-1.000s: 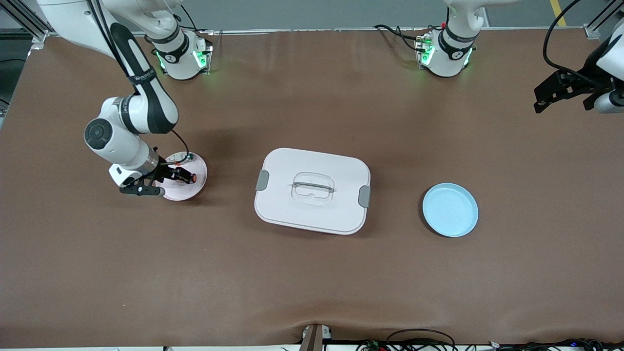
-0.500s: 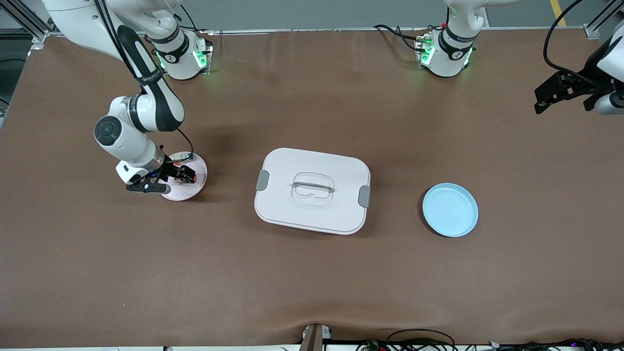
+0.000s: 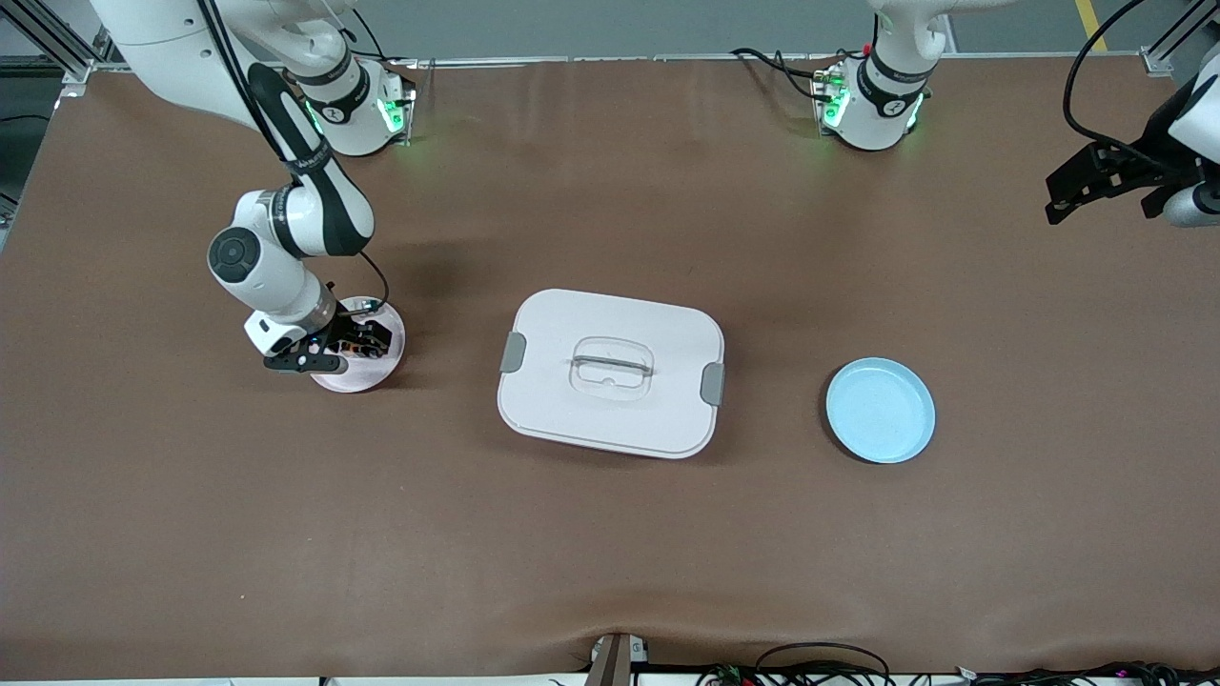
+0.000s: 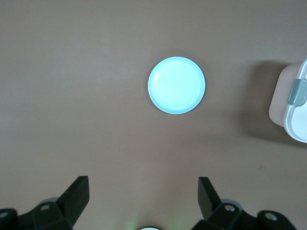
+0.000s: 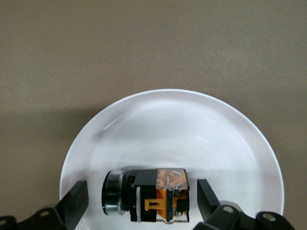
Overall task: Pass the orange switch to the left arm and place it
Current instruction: 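Lower the right gripper and grasp the black-orange push-button switch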
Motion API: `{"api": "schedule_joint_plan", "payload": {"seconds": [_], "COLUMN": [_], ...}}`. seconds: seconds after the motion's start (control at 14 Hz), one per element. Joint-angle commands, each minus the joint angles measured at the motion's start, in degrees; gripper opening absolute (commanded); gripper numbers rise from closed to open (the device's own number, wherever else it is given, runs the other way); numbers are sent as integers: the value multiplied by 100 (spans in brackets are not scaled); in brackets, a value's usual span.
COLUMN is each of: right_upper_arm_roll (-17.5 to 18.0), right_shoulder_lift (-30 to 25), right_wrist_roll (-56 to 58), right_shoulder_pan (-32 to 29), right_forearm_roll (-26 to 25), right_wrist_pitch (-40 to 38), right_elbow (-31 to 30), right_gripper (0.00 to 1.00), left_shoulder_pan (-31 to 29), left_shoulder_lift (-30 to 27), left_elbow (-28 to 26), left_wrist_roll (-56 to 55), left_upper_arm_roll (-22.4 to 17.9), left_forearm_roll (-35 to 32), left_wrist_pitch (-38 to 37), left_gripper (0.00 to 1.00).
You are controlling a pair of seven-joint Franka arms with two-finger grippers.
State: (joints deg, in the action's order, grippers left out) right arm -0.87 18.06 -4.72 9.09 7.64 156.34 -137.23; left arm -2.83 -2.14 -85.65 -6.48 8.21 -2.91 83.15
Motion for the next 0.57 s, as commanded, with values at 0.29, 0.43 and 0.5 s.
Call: {"api": "schedule_joint_plan", "payload": {"seconds": [0.29, 0.43, 0.5], "right_upper_arm_roll": [-27, -27, -27], "right_shoulder_lift": [101, 110, 110], "right_wrist_roll": [-73, -73, -73], "right_shoulder_pan": [58, 58, 58], "right_forearm_roll": [54, 54, 54], "right_wrist_pitch": [81, 72, 72], "right_elbow": [-31, -40, -40], "right_gripper": [100, 100, 86], "left_shoulder_pan": [45, 54, 63], "left_shoulder_lift": [65, 109, 118], "left_elbow": [49, 49, 49], "left_wrist_roll": [32, 32, 41], "left_upper_arm_roll": [40, 40, 40], "left_forearm_roll": [-96, -96, -96], "left_wrist_pitch": [43, 43, 52], "left_gripper": [100, 100, 100]}}
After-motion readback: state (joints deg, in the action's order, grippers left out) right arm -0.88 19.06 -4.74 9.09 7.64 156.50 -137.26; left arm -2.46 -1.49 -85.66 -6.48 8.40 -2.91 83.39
